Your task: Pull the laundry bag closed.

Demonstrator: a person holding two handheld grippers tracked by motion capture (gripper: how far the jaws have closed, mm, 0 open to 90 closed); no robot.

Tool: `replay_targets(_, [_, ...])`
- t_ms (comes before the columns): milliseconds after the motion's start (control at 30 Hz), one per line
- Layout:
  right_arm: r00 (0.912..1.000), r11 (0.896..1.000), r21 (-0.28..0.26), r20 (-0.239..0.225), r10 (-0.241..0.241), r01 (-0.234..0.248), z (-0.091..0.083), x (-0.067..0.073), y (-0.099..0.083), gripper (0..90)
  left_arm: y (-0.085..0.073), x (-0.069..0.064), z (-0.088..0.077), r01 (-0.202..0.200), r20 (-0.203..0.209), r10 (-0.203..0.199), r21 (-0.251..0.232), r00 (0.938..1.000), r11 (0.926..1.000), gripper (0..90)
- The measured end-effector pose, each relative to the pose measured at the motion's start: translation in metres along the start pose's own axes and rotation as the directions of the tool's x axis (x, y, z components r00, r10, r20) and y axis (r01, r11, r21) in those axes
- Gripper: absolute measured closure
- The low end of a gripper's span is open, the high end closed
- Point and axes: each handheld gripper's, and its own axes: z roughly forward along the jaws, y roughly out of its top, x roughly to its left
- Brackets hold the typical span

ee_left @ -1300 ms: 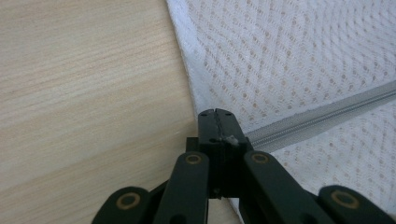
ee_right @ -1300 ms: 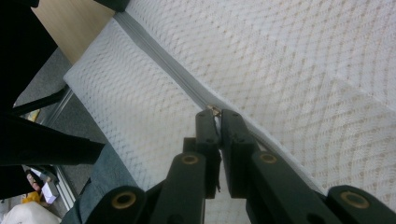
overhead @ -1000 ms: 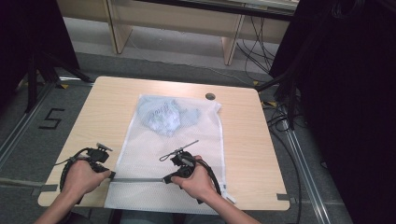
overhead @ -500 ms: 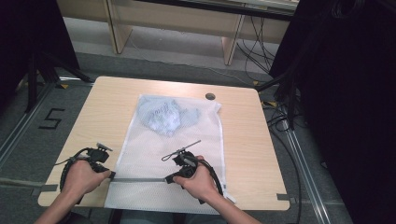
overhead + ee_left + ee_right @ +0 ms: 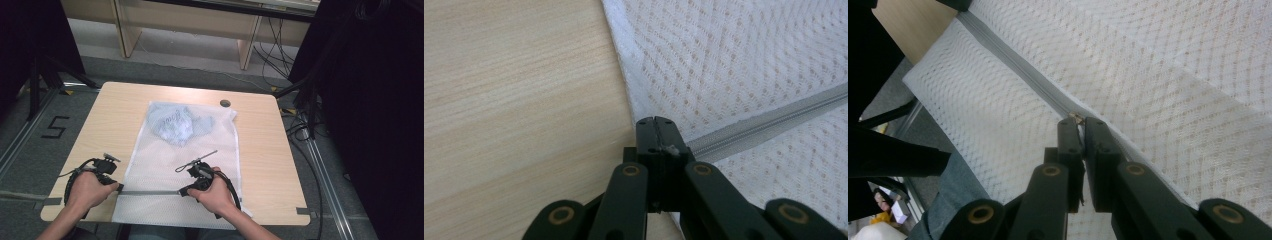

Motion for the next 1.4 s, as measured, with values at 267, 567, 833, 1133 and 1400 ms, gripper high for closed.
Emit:
replay_targets(267, [0.9991, 1.000, -0.002, 0.038, -0.021, 0.021, -0.001, -0.005, -0.003, 87.1, 0.000, 0.000, 0.000, 0.000, -0.001, 0.000, 0.000, 1.0000, 1.0000, 89.9])
replay_targets(567, [0.9973, 0.999, -0.017, 0.054, -0.048, 0.049, -0.004, -0.009, -0.006, 87.1, 0.000, -0.001, 0.000, -0.001, -0.002, 0.001, 0.000, 1.0000, 1.0000, 89.9])
replay_targets(833, [0.9985, 1.000, -0.013, 0.052, 0.019, -0.018, -0.007, -0.008, -0.007, 87.1, 0.000, -0.001, 0.000, 0.000, -0.002, 0.000, -0.002, 1.0000, 1.0000, 89.9])
replay_targets(1133, [0.9986, 1.000, -0.020, 0.047, 0.023, -0.022, -0.009, -0.011, -0.009, 87.1, 0.000, -0.001, 0.000, 0.001, -0.002, -0.001, 0.001, 1.0000, 1.0000, 89.9])
replay_targets(1400, [0.9972, 0.999, -0.027, 0.064, -0.039, 0.040, -0.011, -0.017, -0.012, 87.2, 0.000, -0.001, 0.000, -0.001, -0.004, 0.001, 0.004, 1.0000, 1.0000, 89.9])
